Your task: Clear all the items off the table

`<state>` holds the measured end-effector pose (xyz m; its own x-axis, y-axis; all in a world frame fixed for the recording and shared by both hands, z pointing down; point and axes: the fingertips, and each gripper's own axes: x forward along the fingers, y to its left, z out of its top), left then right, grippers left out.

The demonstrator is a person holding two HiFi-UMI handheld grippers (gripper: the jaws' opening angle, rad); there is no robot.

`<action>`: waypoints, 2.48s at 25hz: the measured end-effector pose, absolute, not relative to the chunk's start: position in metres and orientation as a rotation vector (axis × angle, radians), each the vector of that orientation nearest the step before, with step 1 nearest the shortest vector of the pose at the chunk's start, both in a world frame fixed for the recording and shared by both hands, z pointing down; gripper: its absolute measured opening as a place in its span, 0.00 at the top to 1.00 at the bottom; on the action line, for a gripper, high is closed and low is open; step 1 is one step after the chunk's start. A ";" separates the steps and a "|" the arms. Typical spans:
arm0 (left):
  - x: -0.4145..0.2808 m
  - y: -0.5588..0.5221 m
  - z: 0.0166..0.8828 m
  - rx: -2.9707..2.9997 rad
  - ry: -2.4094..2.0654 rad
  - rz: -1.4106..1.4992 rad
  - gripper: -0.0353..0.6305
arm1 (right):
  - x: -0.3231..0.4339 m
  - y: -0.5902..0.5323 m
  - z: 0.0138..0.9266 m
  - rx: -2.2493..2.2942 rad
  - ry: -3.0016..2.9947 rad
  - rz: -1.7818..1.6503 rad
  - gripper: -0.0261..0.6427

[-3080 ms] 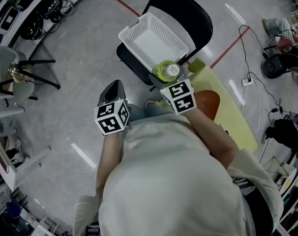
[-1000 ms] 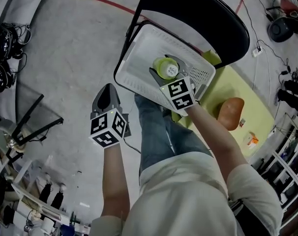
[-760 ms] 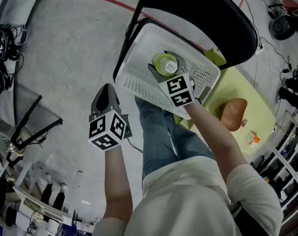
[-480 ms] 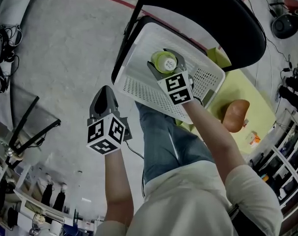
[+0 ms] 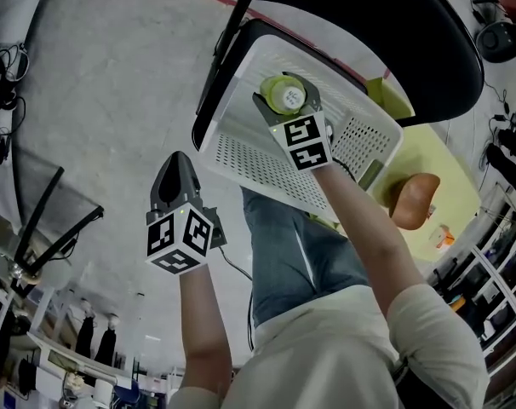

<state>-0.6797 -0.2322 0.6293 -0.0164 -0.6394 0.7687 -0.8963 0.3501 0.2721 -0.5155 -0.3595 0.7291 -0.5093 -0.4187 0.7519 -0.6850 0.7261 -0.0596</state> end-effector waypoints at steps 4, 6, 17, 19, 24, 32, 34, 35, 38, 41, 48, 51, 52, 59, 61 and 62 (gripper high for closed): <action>-0.682 -0.232 0.637 1.372 -1.733 0.381 0.93 | -0.520 -0.364 0.743 0.836 -2.171 0.458 0.51; -0.683 -0.231 0.643 1.373 -1.731 0.398 0.93 | -0.522 -0.364 0.751 0.833 -2.168 0.459 0.51; -0.687 -0.224 0.658 1.348 -1.717 0.401 0.93 | -0.527 -0.365 0.770 0.830 -2.166 0.466 0.50; -0.686 -0.223 0.659 1.346 -1.715 0.399 0.93 | -0.527 -0.364 0.772 0.828 -2.163 0.468 0.50; -0.684 -0.221 0.658 1.352 -1.715 0.404 0.93 | -0.526 -0.363 0.780 0.823 -2.147 0.470 0.49; -0.683 -0.220 0.652 1.352 -1.724 0.390 0.93 | -0.523 -0.359 0.785 0.839 -2.138 0.540 0.45; -0.682 -0.219 0.652 1.351 -1.726 0.388 0.93 | -0.521 -0.357 0.787 0.831 -2.129 0.554 0.38; -0.682 -0.219 0.651 1.351 -1.728 0.387 0.93 | -0.519 -0.355 0.788 0.827 -2.123 0.560 0.36; -0.681 -0.221 0.647 1.355 -1.733 0.383 0.93 | -0.513 -0.351 0.786 0.820 -2.111 0.573 0.35; -0.680 -0.221 0.641 1.360 -1.739 0.380 0.93 | -0.510 -0.344 0.781 0.804 -2.102 0.563 0.35; -0.674 -0.222 0.625 1.379 -1.754 0.371 0.93 | -0.511 -0.332 0.764 0.764 -2.114 0.540 0.35; -0.671 -0.221 0.615 1.389 -1.762 0.362 0.93 | -0.510 -0.331 0.753 0.766 -2.116 0.536 0.35; -0.670 -0.221 0.611 1.391 -1.765 0.360 0.93 | -0.509 -0.330 0.749 0.765 -2.117 0.533 0.35; -0.657 -0.218 0.588 1.411 -1.781 0.336 0.93 | -0.492 -0.321 0.724 0.772 -2.110 0.528 0.35; -0.652 -0.218 0.582 1.424 -1.780 0.335 0.93 | -0.486 -0.317 0.716 0.779 -2.112 0.533 0.35; -0.649 -0.218 0.578 1.430 -1.779 0.334 0.93 | -0.484 -0.315 0.711 0.780 -2.113 0.535 0.35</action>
<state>-0.6489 -0.2178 0.5783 -0.0292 -0.6916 0.7217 -0.9062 0.3230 0.2729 -0.4842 -0.3147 0.7114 -0.4874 -0.3461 0.8017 -0.6860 0.7198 -0.1063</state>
